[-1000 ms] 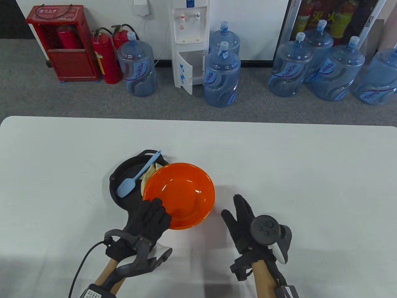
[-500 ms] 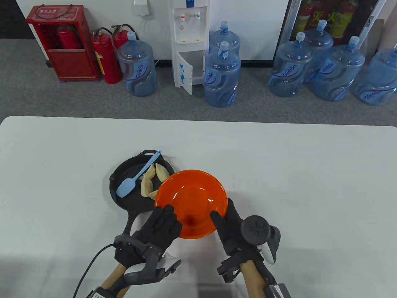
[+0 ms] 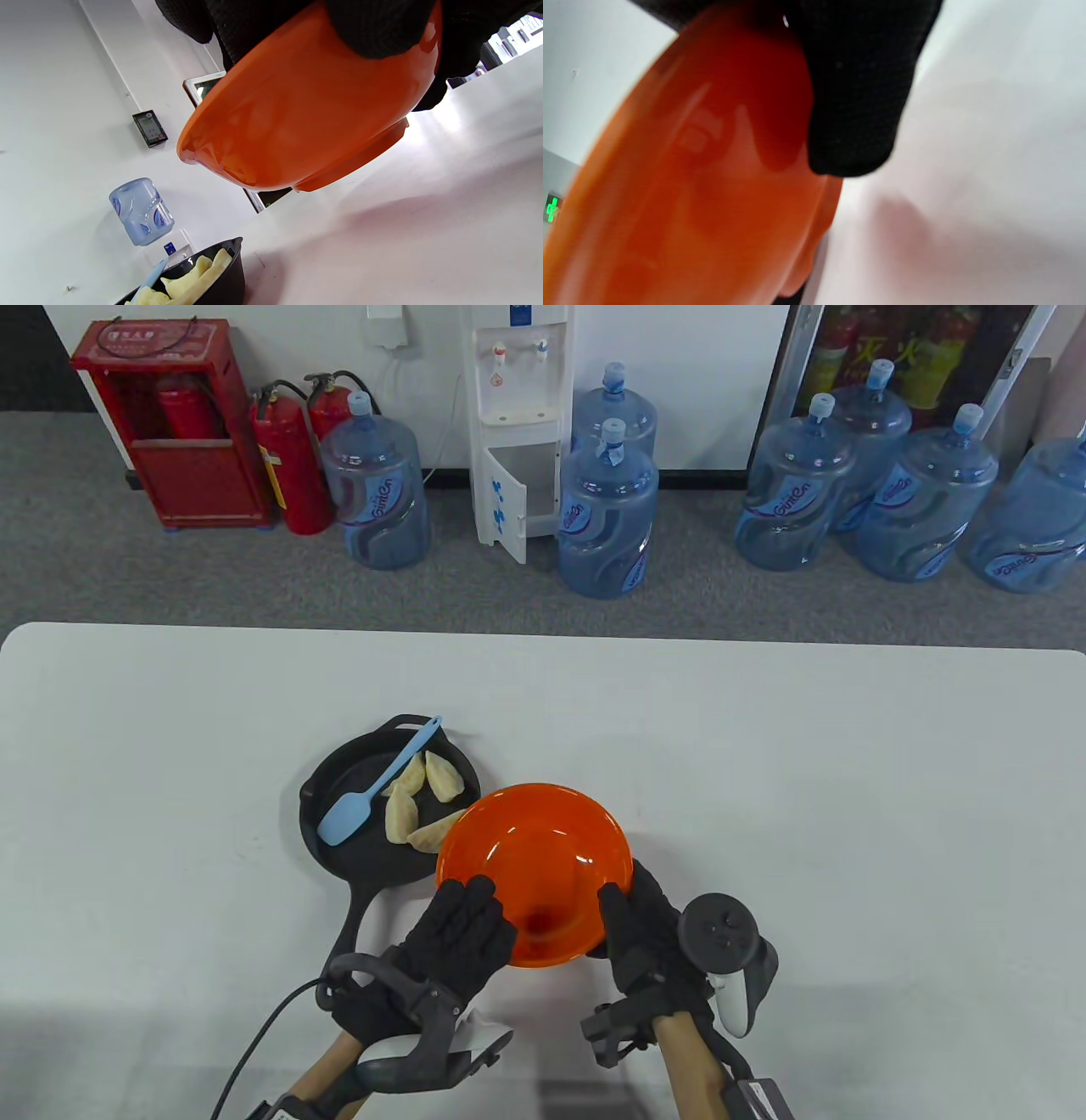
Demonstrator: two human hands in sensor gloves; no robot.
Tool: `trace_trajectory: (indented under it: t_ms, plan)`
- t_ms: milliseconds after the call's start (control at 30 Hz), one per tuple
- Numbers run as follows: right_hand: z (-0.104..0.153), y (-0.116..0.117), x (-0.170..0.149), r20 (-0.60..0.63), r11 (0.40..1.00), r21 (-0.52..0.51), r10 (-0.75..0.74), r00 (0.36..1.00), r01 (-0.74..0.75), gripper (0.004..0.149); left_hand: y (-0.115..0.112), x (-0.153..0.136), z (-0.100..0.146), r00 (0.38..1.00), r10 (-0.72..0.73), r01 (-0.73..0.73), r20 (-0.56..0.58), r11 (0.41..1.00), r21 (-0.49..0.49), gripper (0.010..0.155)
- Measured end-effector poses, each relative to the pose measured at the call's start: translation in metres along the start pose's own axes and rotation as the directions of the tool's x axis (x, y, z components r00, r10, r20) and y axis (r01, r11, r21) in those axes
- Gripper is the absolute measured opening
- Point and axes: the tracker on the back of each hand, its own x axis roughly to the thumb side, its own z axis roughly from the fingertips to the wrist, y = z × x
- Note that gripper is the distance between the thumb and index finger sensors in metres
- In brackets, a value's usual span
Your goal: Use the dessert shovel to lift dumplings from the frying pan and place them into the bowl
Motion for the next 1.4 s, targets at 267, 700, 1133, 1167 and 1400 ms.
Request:
trace_trajectory:
  t_ms: [267, 700, 1133, 1167, 1400]
  plan:
    - [-0.003, -0.017, -0.008, -0.019, 0.997, -0.064, -0.036, 0.999, 0.034, 0.06, 0.014, -0.046, -0.001, 0.958, 0.262, -0.256, -0.115, 0.965, 0.064, 0.055]
    - [-0.007, -0.031, -0.018, -0.045, 0.995, -0.091, -0.048, 0.998, 0.044, 0.059, -0.03, -0.149, 0.024, 0.757, 0.326, -0.43, -0.567, 0.901, -0.055, 0.063]
    - [-0.006, -0.034, -0.021, -0.071, 0.994, -0.1, -0.049, 0.996, 0.042, 0.059, -0.086, -0.17, 0.065, 0.604, 0.304, -0.533, -0.737, 0.841, -0.09, 0.067]
    - [-0.006, -0.034, -0.021, -0.07, 0.994, -0.099, -0.048, 0.996, 0.041, 0.059, -0.086, -0.17, 0.066, 0.596, 0.314, -0.538, -0.739, 0.839, -0.078, 0.067]
    - [-0.015, -0.044, -0.015, -0.096, 0.995, -0.099, -0.03, 0.995, 0.021, 0.059, -0.086, -0.167, 0.068, 0.598, 0.314, -0.541, -0.737, 0.837, -0.082, 0.067]
